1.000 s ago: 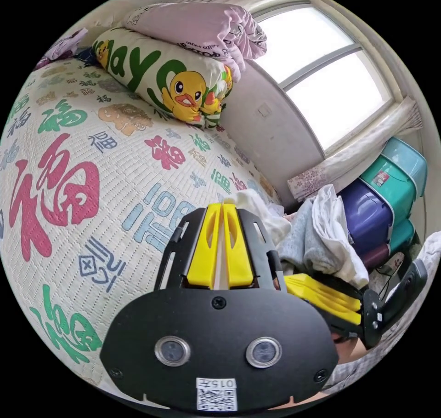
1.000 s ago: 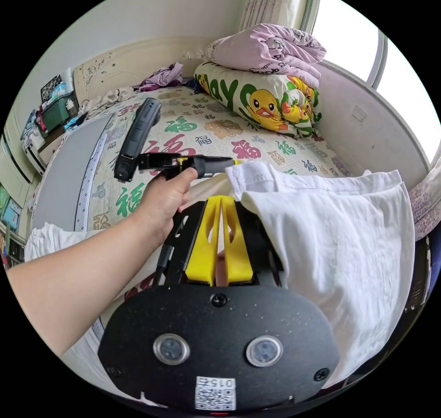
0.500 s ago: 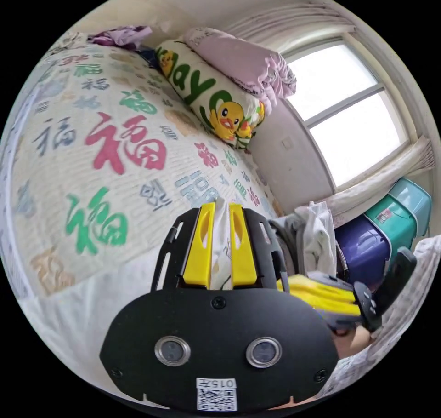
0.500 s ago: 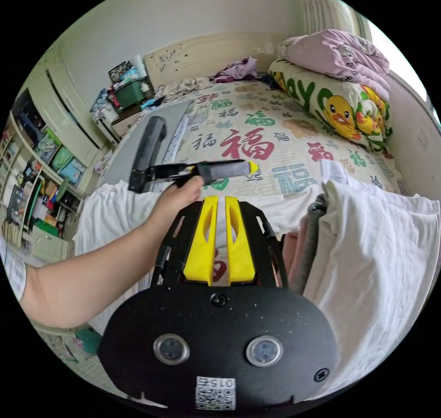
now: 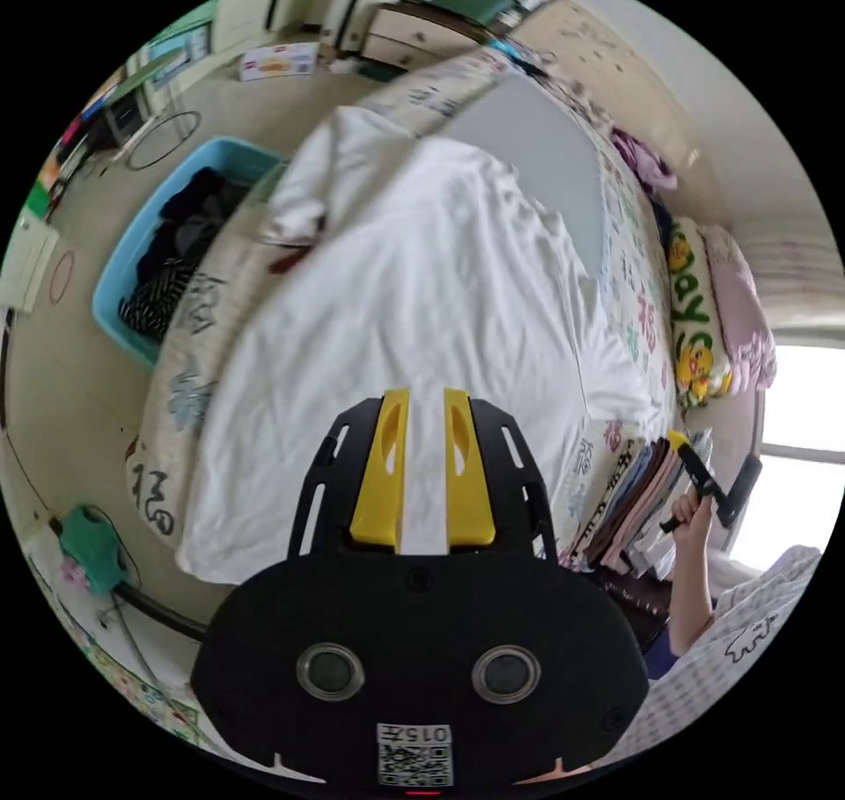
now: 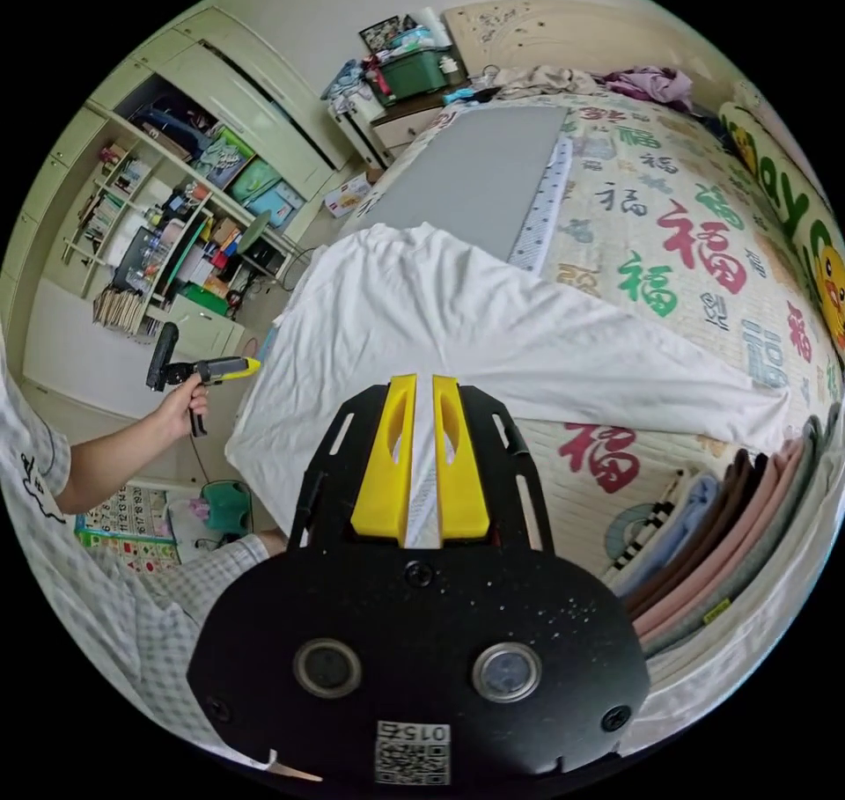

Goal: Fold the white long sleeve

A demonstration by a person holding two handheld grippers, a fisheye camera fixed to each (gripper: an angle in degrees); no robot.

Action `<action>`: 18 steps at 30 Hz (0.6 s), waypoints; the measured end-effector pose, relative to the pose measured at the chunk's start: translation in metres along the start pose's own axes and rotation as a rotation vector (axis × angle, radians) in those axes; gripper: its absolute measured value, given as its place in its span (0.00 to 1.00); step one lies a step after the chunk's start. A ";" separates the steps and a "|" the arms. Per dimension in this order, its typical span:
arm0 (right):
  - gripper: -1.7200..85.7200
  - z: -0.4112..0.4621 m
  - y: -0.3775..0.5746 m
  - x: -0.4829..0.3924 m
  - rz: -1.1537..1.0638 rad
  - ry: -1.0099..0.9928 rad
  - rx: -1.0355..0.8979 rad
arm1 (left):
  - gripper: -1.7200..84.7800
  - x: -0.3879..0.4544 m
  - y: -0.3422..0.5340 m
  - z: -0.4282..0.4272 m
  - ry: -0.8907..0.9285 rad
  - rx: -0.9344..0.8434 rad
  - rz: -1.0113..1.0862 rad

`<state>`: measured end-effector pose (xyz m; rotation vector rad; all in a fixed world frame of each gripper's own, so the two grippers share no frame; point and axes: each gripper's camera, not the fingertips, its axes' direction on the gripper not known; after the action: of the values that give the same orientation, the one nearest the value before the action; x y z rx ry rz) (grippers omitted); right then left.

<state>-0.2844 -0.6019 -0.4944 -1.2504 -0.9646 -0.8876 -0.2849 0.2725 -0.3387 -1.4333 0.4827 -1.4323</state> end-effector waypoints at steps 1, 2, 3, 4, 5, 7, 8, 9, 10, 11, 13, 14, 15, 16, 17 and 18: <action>0.07 0.003 -0.015 -0.019 -0.013 -0.016 -0.019 | 0.10 -0.019 -0.005 -0.009 0.018 0.019 -0.044; 0.07 0.007 -0.032 -0.039 -0.020 -0.038 -0.034 | 0.10 -0.055 -0.015 -0.024 0.075 0.061 -0.116; 0.07 0.010 -0.041 -0.050 -0.026 -0.051 -0.038 | 0.11 -0.087 -0.027 -0.034 0.125 0.099 -0.156; 0.07 0.019 -0.059 -0.073 -0.042 -0.079 -0.046 | 0.11 -0.100 -0.034 -0.038 0.136 0.110 -0.169; 0.07 0.031 -0.079 -0.097 -0.056 -0.105 -0.062 | 0.11 -0.120 -0.049 -0.041 0.141 0.111 -0.169; 0.08 0.055 -0.110 -0.131 -0.047 -0.159 -0.102 | 0.12 -0.132 -0.071 -0.041 0.135 0.076 -0.093; 0.08 0.071 -0.130 -0.152 -0.034 -0.206 -0.119 | 0.13 -0.134 -0.084 -0.038 0.126 0.047 -0.020; 0.08 0.079 -0.140 -0.162 -0.027 -0.230 -0.121 | 0.14 -0.134 -0.095 -0.034 0.117 0.020 0.047; 0.08 0.093 -0.158 -0.183 -0.017 -0.261 -0.126 | 0.14 -0.135 -0.101 -0.032 0.126 0.008 0.075; 0.09 0.107 -0.175 -0.203 -0.020 -0.280 -0.131 | 0.15 -0.139 -0.112 -0.026 0.152 -0.022 0.119; 0.09 0.126 -0.199 -0.232 -0.029 -0.281 -0.157 | 0.16 -0.149 -0.127 -0.020 0.177 -0.055 0.112; 0.09 0.137 -0.214 -0.248 -0.032 -0.275 -0.189 | 0.16 -0.151 -0.135 -0.020 0.203 -0.068 0.126; 0.10 0.142 -0.221 -0.255 -0.032 -0.270 -0.206 | 0.15 -0.152 -0.141 -0.021 0.174 -0.095 0.146; 0.10 0.148 -0.234 -0.268 -0.029 -0.259 -0.239 | 0.13 -0.152 -0.142 -0.023 0.148 -0.104 0.155; 0.10 0.149 -0.245 -0.277 -0.024 -0.249 -0.263 | 0.10 -0.155 -0.143 -0.028 0.123 -0.106 0.169; 0.10 0.149 -0.250 -0.281 -0.021 -0.246 -0.272 | 0.06 -0.162 -0.142 -0.037 0.175 -0.090 0.197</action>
<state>-0.6303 -0.4765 -0.6617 -1.6123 -1.0767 -0.9180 -0.4048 0.4529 -0.3089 -1.2968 0.7854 -1.3967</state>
